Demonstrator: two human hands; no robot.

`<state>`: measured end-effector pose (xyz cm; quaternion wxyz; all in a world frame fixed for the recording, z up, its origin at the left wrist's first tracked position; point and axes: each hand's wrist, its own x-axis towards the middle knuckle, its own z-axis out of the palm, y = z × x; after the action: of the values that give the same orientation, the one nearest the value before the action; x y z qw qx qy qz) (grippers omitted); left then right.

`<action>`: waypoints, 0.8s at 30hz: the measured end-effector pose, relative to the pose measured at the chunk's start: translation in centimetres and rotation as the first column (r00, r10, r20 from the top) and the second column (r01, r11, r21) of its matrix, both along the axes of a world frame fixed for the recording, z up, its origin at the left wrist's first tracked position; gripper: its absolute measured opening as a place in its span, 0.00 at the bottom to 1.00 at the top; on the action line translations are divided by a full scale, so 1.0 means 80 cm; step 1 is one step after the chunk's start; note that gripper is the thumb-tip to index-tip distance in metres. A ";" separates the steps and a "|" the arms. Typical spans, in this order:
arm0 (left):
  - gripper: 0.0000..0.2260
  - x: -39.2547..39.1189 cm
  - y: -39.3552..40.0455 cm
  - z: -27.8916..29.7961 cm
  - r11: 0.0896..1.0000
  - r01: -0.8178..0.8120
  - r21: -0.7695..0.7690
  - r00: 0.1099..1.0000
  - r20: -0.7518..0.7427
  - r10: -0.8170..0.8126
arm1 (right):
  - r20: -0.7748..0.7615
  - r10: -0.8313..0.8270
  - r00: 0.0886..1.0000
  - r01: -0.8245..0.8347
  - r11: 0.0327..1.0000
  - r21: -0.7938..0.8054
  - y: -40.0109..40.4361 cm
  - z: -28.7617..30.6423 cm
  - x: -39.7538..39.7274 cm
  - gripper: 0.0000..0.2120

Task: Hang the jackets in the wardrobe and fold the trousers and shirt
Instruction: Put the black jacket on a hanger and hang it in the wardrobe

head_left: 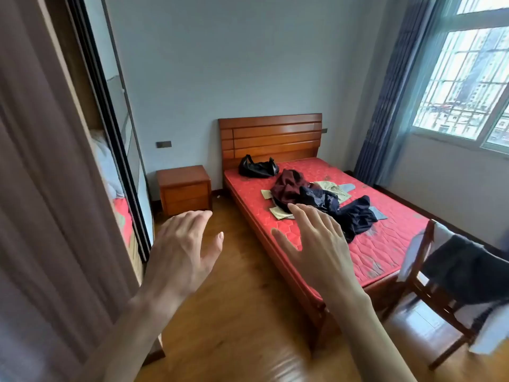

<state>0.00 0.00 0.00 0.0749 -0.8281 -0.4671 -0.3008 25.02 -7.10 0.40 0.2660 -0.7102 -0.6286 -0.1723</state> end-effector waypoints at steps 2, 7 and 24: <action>0.27 0.022 0.031 0.004 0.999 -0.002 -0.034 1.000 0.019 0.002 | -0.042 -0.001 0.999 0.000 1.000 -0.013 0.030 0.002 0.019 0.33; 0.26 0.075 0.103 0.000 1.000 -0.008 0.013 1.000 0.024 0.008 | -0.016 0.012 1.000 -0.012 0.999 -0.041 0.109 -0.003 0.064 0.34; 0.25 0.154 0.368 -0.027 1.000 0.015 0.019 0.999 0.034 -0.015 | -0.003 -0.023 1.000 0.023 0.996 -0.083 0.358 -0.028 0.142 0.34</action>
<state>12.32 29.42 -2.17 0.0723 -0.8255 -0.4592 -0.3200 36.37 21.54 -1.87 0.2356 -0.7281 -0.6266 -0.1476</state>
